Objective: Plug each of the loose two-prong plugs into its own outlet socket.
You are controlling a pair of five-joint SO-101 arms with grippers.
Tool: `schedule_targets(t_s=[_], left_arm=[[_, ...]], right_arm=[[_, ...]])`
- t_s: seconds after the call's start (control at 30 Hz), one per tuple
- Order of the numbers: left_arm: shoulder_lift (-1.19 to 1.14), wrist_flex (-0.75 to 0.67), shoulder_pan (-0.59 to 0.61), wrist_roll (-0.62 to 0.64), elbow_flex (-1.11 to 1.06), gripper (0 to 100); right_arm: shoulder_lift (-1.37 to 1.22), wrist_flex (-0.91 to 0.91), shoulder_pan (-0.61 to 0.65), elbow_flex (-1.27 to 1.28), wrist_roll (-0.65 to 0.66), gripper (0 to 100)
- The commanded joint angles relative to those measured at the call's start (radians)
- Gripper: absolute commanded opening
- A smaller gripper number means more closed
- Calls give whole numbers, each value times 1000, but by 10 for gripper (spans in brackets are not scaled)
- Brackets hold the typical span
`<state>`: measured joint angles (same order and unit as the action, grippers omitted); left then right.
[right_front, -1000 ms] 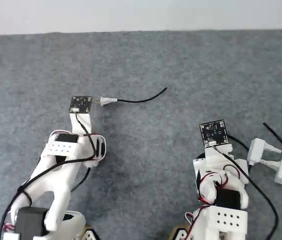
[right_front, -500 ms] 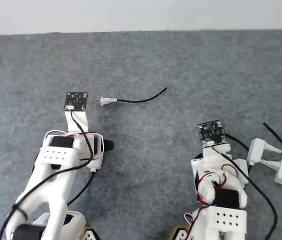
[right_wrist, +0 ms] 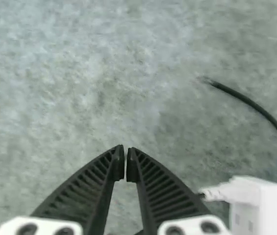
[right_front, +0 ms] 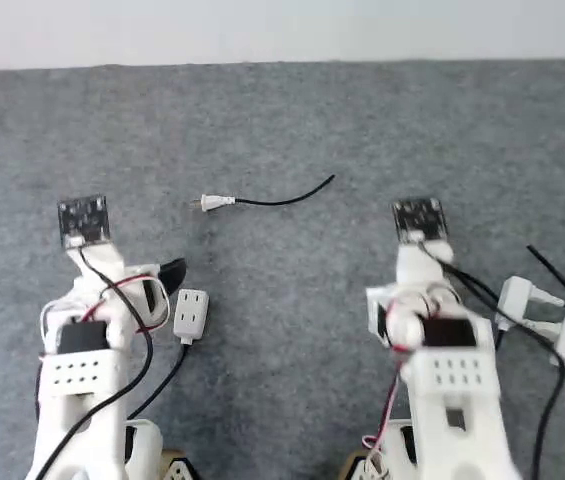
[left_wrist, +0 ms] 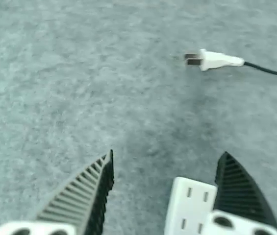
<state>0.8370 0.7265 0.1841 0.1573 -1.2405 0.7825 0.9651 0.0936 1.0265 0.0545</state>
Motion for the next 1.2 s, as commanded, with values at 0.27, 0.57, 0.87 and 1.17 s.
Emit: schedule_targets(t_s=[0.27, 0.57, 0.87, 1.17], left_arm=[[26, -324, 68, 0, -125, 314], [25, -327, 68, -17, -127, 314], [25, -327, 68, -46, -128, 314], [25, -327, 69, -48, -130, 314]], right_arm=[[-722, 4, 38, -758, -393, 30], [-1121, 24, 65, -1215, -483, 132], [-1446, 122, 94, -1626, -632, 132], [-1675, 147, 142, -1843, -628, 132]])
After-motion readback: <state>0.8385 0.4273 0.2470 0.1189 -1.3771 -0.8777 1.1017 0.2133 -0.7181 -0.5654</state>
